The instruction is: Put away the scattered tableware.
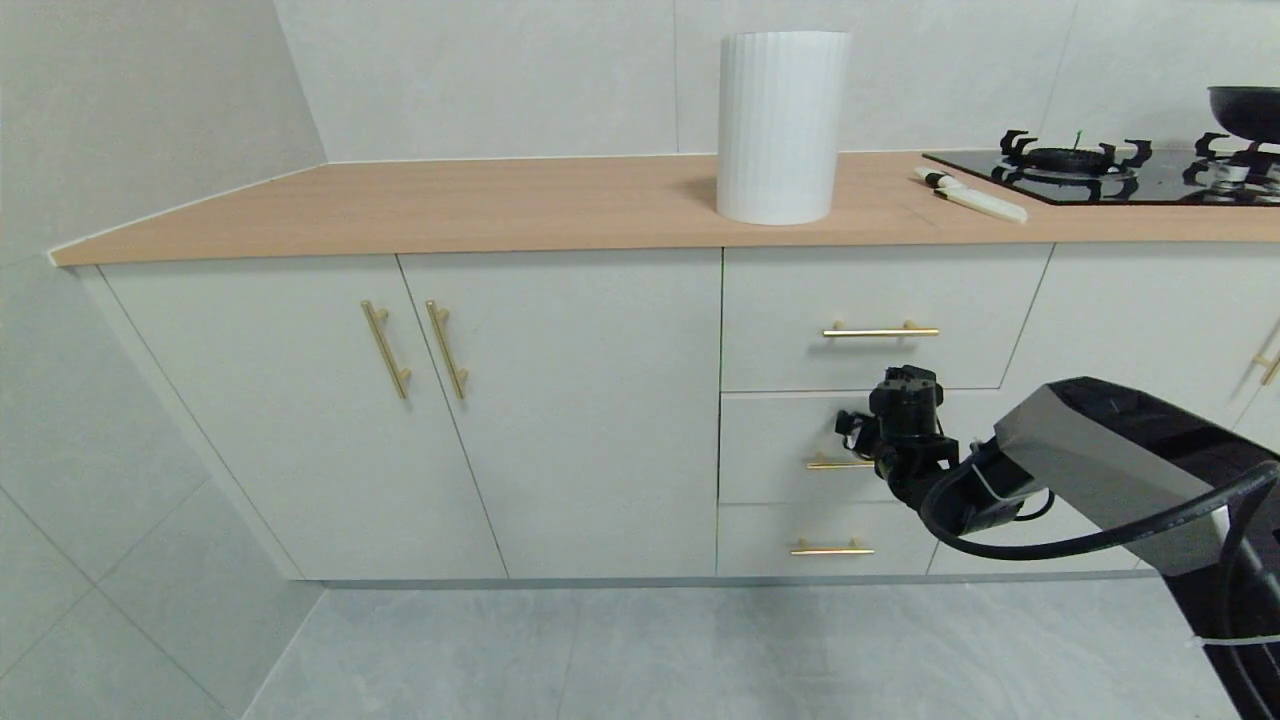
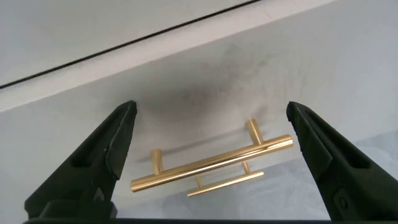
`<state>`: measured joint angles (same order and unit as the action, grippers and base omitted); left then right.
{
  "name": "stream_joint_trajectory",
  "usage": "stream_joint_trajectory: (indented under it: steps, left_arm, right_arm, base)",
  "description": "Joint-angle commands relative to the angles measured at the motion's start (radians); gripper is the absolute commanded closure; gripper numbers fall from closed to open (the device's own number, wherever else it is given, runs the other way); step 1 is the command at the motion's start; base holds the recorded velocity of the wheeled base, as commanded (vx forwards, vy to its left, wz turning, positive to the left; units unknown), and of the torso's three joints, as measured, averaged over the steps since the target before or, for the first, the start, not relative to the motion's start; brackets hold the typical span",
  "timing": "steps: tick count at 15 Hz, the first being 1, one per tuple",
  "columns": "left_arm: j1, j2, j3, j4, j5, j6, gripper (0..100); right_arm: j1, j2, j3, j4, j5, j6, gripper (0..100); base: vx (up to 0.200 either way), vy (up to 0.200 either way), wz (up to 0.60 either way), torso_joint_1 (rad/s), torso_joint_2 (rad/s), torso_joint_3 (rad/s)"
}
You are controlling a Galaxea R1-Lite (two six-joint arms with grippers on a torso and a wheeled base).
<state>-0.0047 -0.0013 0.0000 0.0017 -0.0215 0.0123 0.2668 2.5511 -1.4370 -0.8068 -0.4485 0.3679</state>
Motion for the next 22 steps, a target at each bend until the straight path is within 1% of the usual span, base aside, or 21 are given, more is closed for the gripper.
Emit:
stream_joint_trajectory:
  steps: [1, 3, 5, 9, 11, 14, 16, 19, 22]
  left_arm:
    - [0.0, 0.001, 0.0, 0.0, 0.0, 0.0, 0]
    - [0.0, 0.001, 0.0, 0.0, 0.0, 0.0, 0]
    - [0.0, 0.001, 0.0, 0.0, 0.0, 0.0, 0]
    - [0.0, 0.001, 0.0, 0.0, 0.0, 0.0, 0]
    - [0.0, 0.001, 0.0, 0.0, 0.0, 0.0, 0]
    - [0.0, 0.001, 0.0, 0.0, 0.0, 0.0, 0]
    - [0.0, 0.001, 0.0, 0.0, 0.0, 0.0, 0]
    - [0.0, 0.001, 0.0, 0.0, 0.0, 0.0, 0]
    - [0.0, 0.001, 0.0, 0.001, 0.0, 0.0, 0]
  right_arm:
    - [-0.012, 0.023, -0.034, -0.002, -0.012, 0.0, 0]
    - [-0.024, 0.038, -0.066, -0.002, -0.029, 0.0, 0]
    - [-0.024, 0.038, -0.068, -0.002, -0.032, 0.0, 0]
    - [-0.024, 0.029, -0.062, -0.002, -0.032, 0.0, 0]
    - [-0.024, -0.002, -0.019, 0.003, -0.03, -0.001, 0]
    - [-0.012, -0.129, 0.132, 0.032, 0.007, -0.007, 0]
    - [0.019, -0.319, 0.331, 0.078, 0.025, -0.046, 0]
    - [0.055, -0.649, 0.642, 0.077, 0.021, -0.056, 0]
    - [0.08, -1.014, 0.914, 0.077, -0.006, -0.118, 0]
  base:
    - [0.0, 0.0, 0.0, 0.0, 0.0, 0.0]
    - [0.0, 0.0, 0.0, 0.0, 0.0, 0.0]
    - [0.0, 0.0, 0.0, 0.0, 0.0, 0.0]
    - [0.0, 0.0, 0.0, 0.0, 0.0, 0.0]
    - [0.0, 0.0, 0.0, 0.0, 0.0, 0.0]
    - [0.0, 0.0, 0.0, 0.0, 0.0, 0.0]
    - [0.0, 0.0, 0.0, 0.0, 0.0, 0.0]
    - [0.0, 0.0, 0.0, 0.0, 0.0, 0.0]
    - [0.0, 0.0, 0.0, 0.0, 0.0, 0.0]
